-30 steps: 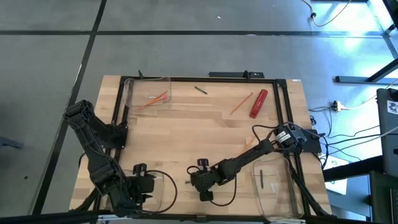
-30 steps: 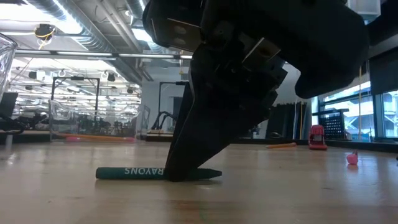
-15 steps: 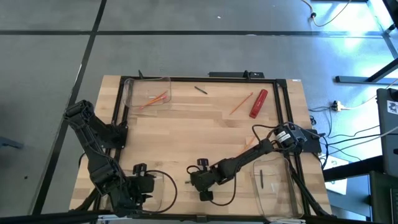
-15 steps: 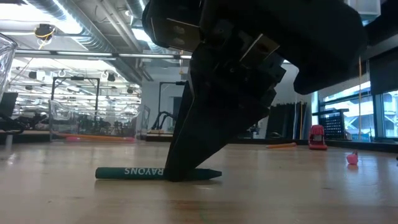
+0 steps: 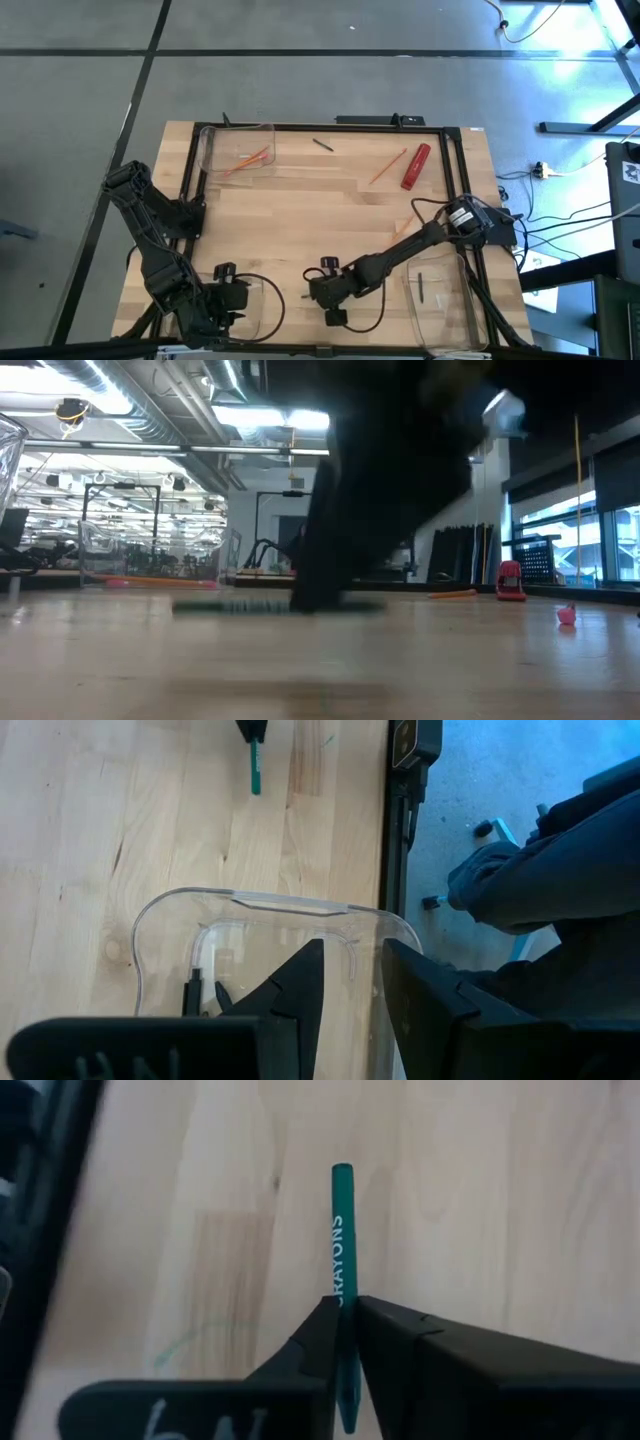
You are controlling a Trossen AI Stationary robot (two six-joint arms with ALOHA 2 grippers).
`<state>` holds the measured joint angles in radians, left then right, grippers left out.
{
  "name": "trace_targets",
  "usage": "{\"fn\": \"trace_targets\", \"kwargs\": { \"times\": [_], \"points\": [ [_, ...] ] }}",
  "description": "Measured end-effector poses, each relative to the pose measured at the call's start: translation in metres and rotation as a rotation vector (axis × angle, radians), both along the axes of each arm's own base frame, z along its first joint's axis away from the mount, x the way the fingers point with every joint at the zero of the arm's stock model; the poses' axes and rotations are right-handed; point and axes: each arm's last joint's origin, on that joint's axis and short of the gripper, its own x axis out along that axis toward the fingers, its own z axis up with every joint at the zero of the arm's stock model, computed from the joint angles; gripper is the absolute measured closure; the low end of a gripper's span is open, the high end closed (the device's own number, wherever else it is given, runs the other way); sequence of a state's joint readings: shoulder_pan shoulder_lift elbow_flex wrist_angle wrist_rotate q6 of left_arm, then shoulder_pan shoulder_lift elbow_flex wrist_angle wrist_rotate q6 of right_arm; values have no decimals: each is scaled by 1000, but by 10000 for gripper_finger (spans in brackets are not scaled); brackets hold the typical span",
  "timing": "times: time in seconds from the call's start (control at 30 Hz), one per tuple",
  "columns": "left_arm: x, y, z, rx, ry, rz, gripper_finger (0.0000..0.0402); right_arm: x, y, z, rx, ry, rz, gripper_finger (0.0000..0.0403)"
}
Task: Sort crayons/erasers/pens/pencils in bins
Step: Put the green crayon into the bottom right transparent bin
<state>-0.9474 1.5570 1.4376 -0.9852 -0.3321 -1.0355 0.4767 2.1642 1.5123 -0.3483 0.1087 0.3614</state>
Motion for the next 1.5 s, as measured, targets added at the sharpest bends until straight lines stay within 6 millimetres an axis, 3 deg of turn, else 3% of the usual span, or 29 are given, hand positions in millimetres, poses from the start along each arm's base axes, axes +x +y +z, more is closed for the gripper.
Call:
{"fn": "trace_targets", "kwargs": {
  "times": [0.43, 0.8, 1.2, 1.5],
  "points": [
    [0, 0, 0, 1, 0, 0, 305, -6, -5, 25, -13, -13, -18, 367],
    [2, 1, 1, 44, -59, 24, 305, -28, -16, 78, 7, -7, -61, 366],
    [15, 5, 5, 161, -202, -53, 305, -91, -17, 140, -13, 67, -139, 365],
    [38, 18, 10, 295, -288, -119, 305, -146, -16, 166, -36, 197, -233, 364]
  ]
}}
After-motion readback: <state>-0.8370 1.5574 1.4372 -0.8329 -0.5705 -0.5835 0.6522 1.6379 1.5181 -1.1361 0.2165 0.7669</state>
